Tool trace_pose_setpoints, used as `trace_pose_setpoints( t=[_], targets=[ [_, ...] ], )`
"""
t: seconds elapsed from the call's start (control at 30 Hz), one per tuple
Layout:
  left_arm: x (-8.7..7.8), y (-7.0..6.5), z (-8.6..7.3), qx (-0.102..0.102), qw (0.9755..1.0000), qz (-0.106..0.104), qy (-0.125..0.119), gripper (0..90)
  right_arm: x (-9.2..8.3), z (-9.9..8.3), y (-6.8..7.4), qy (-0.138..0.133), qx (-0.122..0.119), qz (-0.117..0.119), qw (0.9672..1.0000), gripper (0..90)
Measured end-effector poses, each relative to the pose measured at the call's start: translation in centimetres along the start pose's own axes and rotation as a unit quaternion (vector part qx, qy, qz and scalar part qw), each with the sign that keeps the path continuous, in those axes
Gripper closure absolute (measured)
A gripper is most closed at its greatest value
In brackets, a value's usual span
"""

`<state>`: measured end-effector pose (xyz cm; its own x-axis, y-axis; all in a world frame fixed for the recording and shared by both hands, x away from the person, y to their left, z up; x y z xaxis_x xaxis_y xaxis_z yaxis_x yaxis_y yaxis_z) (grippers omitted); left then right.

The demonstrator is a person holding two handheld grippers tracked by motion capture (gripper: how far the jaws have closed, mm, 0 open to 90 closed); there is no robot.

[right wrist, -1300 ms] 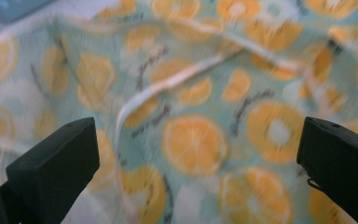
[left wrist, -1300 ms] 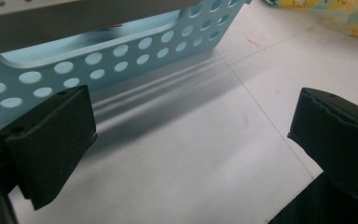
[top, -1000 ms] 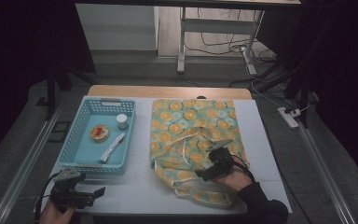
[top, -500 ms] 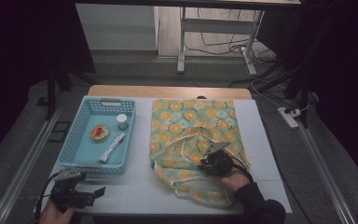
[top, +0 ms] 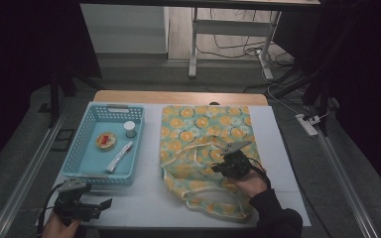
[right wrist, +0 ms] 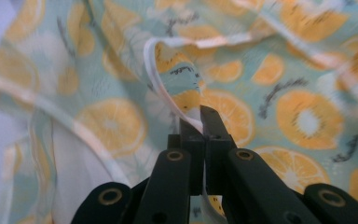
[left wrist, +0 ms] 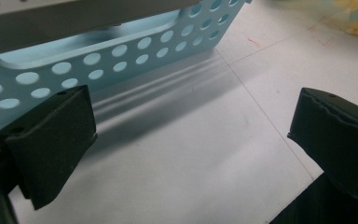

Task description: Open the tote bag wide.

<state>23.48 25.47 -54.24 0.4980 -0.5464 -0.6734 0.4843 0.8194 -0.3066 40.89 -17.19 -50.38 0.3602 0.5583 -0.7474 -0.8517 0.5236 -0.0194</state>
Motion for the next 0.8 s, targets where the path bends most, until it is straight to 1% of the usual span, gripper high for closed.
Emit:
trace_pose_setpoints(
  t=[0.03, 0.1, 0.13, 0.17, 0.27, 0.33, 0.63, 0.67, 0.7, 0.8],
  targets=[
    [0.0, 0.0, 0.0, -0.001, 1.0000, 0.000, -0.001, 0.4, -0.3, 0.5, -0.2, -0.008, 0.011, 0.005, 0.9999, 89.9],
    [0.0, 0.0, 0.0, -0.001, 1.0000, 0.000, 0.000, 0.4, -0.4, 0.8, -0.3, -0.012, 0.014, 0.005, 0.9998, 89.9],
    [0.0, 0.0, 0.0, -0.002, 1.0000, -0.002, 0.000, 0.4, -0.5, 1.3, -0.3, -0.016, 0.017, 0.005, 0.9997, 89.9],
    [0.0, 0.1, 0.0, -0.002, 1.0000, -0.002, -0.001, 0.4, -0.5, 1.3, -0.3, -0.016, 0.017, 0.005, 0.9997, 89.9],
    [0.0, 0.1, 0.0, -0.002, 1.0000, -0.002, -0.001, 0.4, -0.6, 2.2, -0.3, -0.025, 0.016, 0.007, 0.9995, 89.9],
    [0.0, 0.1, 0.0, -0.002, 1.0000, -0.002, -0.001, 0.4, -0.6, 2.7, -0.3, -0.030, 0.011, 0.003, 0.9995, 89.9],
    [-0.1, 0.1, 0.0, -0.004, 1.0000, -0.002, -0.003, 0.4, -0.9, 5.7, -0.4, -0.046, 0.010, 0.000, 0.9989, 89.9],
    [-0.1, 0.1, 0.0, -0.003, 1.0000, -0.002, -0.002, 0.4, -1.0, 6.3, -0.5, -0.049, 0.008, 0.000, 0.9988, 89.9],
    [-0.1, 0.1, 0.0, -0.003, 1.0000, -0.002, -0.003, 0.4, -1.0, 6.3, -0.5, -0.049, 0.008, 0.000, 0.9988, 89.9],
    [-0.1, 0.1, 0.0, -0.003, 1.0000, -0.002, -0.003, 0.4, -1.2, 7.2, -0.6, -0.054, 0.007, -0.001, 0.9985, 89.9]
  ],
)
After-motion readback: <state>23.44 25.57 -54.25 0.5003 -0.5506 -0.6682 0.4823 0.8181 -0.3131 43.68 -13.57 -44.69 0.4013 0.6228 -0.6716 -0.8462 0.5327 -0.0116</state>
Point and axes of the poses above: each handheld gripper's, and its own axes: x roughly forward along the jaws, z roughly out of its top, y roughly to its left, the point moved 3 cm from there along x, roughly forward along the jaws, and after that the axes turned 6 degrees about -z, right-handed, at the moved point
